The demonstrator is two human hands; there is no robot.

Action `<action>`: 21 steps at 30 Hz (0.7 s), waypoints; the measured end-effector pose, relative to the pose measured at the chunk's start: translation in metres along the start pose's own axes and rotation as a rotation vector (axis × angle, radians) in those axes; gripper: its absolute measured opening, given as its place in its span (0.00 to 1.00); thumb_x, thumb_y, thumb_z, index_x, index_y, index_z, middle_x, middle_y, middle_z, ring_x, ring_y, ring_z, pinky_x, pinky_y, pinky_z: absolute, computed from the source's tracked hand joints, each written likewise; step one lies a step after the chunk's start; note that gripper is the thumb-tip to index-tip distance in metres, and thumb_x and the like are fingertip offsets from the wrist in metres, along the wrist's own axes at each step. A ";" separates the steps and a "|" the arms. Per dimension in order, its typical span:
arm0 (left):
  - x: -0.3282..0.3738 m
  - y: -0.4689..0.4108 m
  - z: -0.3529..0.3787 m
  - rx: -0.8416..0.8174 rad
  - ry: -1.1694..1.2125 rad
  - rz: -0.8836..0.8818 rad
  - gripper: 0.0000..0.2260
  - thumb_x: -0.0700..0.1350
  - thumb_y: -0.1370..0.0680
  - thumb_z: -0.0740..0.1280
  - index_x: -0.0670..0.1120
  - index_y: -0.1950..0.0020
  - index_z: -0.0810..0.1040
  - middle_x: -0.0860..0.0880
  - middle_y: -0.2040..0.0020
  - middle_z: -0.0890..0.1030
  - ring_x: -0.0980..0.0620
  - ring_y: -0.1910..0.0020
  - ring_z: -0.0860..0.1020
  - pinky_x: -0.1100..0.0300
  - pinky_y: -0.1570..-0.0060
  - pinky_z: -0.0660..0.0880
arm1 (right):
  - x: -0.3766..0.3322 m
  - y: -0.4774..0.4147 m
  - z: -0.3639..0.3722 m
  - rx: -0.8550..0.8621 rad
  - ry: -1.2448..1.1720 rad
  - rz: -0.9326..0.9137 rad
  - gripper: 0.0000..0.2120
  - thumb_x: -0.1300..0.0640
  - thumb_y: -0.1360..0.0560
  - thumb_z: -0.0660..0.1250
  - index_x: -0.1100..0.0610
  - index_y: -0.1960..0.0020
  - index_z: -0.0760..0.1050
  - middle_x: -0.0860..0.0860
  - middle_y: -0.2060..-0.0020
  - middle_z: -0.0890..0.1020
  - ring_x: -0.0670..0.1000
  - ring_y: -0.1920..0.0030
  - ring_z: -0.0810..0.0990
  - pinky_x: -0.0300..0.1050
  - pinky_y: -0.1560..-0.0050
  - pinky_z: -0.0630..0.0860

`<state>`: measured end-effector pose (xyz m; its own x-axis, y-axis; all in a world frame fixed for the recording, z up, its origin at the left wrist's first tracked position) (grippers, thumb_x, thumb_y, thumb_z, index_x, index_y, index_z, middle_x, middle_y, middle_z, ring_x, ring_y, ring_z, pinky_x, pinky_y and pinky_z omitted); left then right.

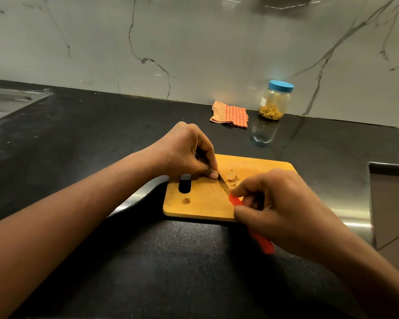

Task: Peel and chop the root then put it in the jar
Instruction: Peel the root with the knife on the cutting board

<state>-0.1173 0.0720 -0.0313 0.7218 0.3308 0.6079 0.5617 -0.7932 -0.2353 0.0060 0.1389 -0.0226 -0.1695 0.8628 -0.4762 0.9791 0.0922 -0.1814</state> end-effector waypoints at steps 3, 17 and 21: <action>-0.001 0.001 0.000 -0.008 0.014 0.005 0.05 0.42 0.31 0.78 0.46 0.56 0.86 0.54 0.58 0.85 0.59 0.56 0.83 0.62 0.51 0.81 | 0.003 0.009 -0.007 0.008 -0.020 0.000 0.09 0.54 0.31 0.70 0.50 0.51 0.83 0.48 0.69 0.81 0.46 0.66 0.78 0.44 0.65 0.77; 0.001 0.002 0.003 -0.042 0.029 0.055 0.06 0.40 0.29 0.76 0.47 0.53 0.87 0.54 0.53 0.85 0.59 0.50 0.82 0.66 0.49 0.78 | 0.017 0.003 -0.016 0.177 -0.107 0.042 0.10 0.55 0.32 0.71 0.52 0.50 0.83 0.47 0.69 0.81 0.46 0.67 0.79 0.40 0.67 0.79; 0.001 0.001 0.002 -0.039 0.018 0.059 0.06 0.40 0.29 0.76 0.46 0.54 0.87 0.54 0.53 0.85 0.59 0.50 0.82 0.65 0.49 0.79 | 0.017 0.005 -0.008 0.158 -0.164 0.046 0.11 0.55 0.32 0.72 0.53 0.50 0.83 0.47 0.68 0.81 0.44 0.67 0.79 0.35 0.68 0.76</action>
<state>-0.1153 0.0725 -0.0325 0.7456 0.2734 0.6077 0.5017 -0.8306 -0.2419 0.0089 0.1581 -0.0250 -0.1538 0.7711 -0.6179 0.9585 -0.0355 -0.2828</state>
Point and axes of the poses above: each hand's wrist, its own y-axis away from the middle knuckle, its own z-axis out of the palm, x = y × z, the point moved 10 cm from there along -y, towards the middle knuckle
